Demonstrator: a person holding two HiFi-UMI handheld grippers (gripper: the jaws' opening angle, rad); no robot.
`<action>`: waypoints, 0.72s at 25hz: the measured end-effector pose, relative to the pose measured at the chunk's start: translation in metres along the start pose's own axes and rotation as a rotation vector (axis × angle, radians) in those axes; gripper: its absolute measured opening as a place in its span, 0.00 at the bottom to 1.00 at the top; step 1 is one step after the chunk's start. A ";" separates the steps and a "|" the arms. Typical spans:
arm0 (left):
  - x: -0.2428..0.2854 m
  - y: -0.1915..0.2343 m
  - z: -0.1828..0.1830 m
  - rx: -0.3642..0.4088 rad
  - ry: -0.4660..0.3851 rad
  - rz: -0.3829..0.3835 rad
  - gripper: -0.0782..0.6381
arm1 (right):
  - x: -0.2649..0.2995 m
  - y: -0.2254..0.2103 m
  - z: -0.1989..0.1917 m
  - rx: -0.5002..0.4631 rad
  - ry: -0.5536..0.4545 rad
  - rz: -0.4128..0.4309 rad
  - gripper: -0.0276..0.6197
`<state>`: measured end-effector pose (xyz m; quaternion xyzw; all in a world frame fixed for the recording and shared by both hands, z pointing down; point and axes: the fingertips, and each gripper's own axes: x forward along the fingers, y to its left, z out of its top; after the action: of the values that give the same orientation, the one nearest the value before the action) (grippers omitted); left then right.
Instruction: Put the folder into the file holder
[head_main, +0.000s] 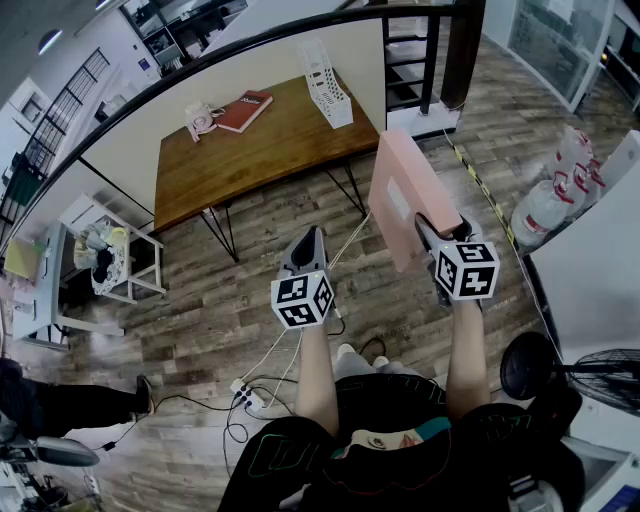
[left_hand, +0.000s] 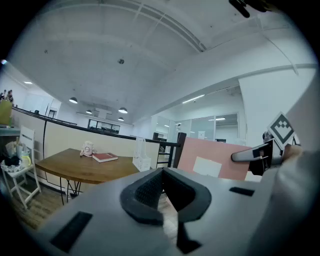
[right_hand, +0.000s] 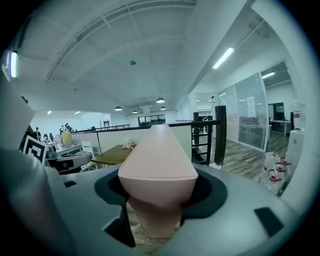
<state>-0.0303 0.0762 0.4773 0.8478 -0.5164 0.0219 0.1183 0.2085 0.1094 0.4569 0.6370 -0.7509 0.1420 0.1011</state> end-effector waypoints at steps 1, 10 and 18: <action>-0.001 -0.001 -0.002 0.001 0.003 -0.002 0.10 | 0.000 0.000 0.000 -0.003 0.000 -0.001 0.48; 0.004 -0.004 0.001 0.001 0.000 -0.019 0.10 | 0.007 -0.002 0.002 0.030 0.010 0.004 0.49; 0.004 0.002 0.024 0.013 -0.059 -0.006 0.10 | 0.009 -0.003 0.024 0.027 -0.043 0.006 0.49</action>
<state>-0.0322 0.0660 0.4546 0.8503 -0.5171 -0.0002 0.0977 0.2109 0.0919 0.4374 0.6388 -0.7530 0.1385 0.0760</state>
